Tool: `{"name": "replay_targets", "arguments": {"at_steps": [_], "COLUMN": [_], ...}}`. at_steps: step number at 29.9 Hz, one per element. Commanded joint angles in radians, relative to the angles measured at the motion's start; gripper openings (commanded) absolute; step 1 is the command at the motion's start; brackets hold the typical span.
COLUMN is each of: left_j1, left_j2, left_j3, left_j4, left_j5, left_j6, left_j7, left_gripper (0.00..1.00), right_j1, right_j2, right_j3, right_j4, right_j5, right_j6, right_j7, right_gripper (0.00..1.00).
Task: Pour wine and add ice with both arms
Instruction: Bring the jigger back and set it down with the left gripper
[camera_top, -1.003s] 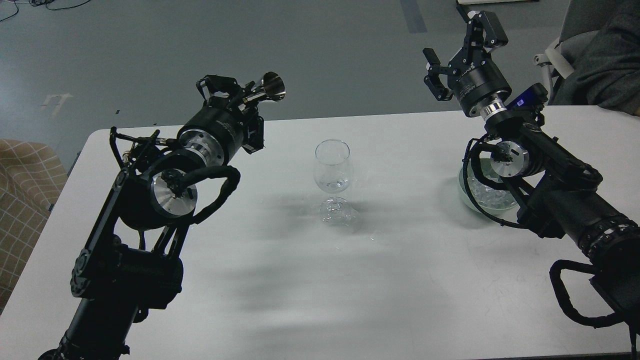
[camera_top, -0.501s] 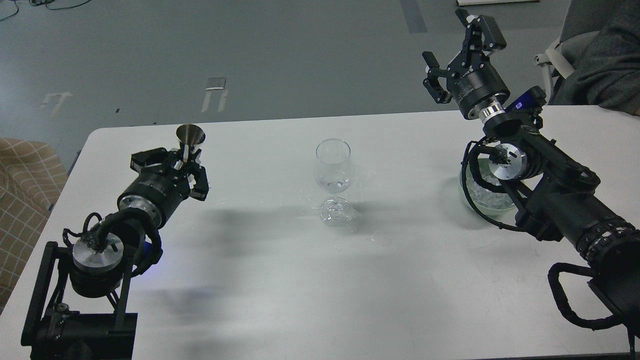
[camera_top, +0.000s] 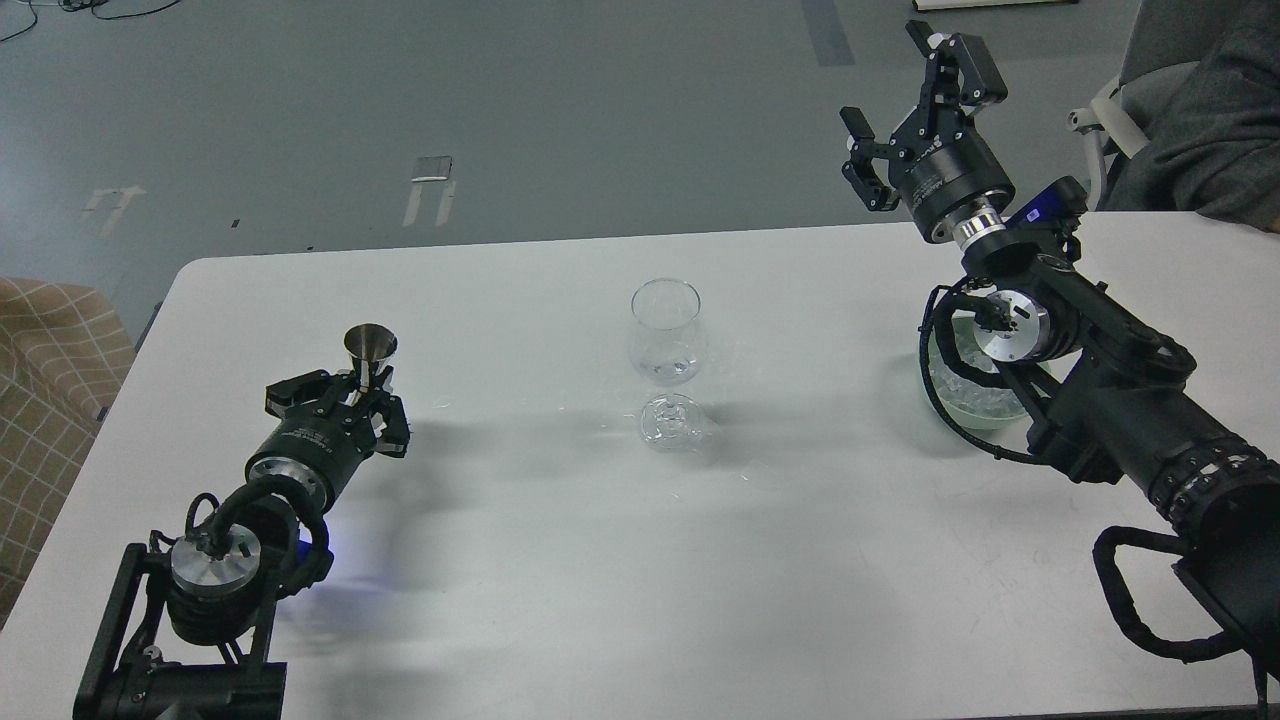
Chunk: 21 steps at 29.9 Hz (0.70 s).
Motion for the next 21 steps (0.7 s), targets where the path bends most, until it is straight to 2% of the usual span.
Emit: {"name": "replay_targets", "arguments": {"at_steps": [1, 14, 21], "left_j1": [0.000, 0.002, 0.002], "left_j2": [0.001, -0.001, -0.001], "left_j3": [-0.002, -0.002, -0.001], "left_j4": [0.012, 0.012, 0.014], "left_j5": [-0.001, -0.001, -0.001], "left_j6": [-0.012, -0.009, -0.007], "left_j7": [0.000, -0.007, -0.008], "left_gripper": [0.21, 0.39, 0.41], "right_j1": [-0.007, -0.007, -0.008], "right_j2": [0.000, 0.001, 0.001], "right_j3": [0.000, -0.002, -0.002], "right_j4": [0.002, 0.002, 0.002], "right_j5": [0.000, 0.000, 0.000], "right_j6": [0.000, 0.000, 0.000], "right_j7": [0.002, 0.000, 0.000], "right_gripper": [1.00, 1.00, 1.00]}}
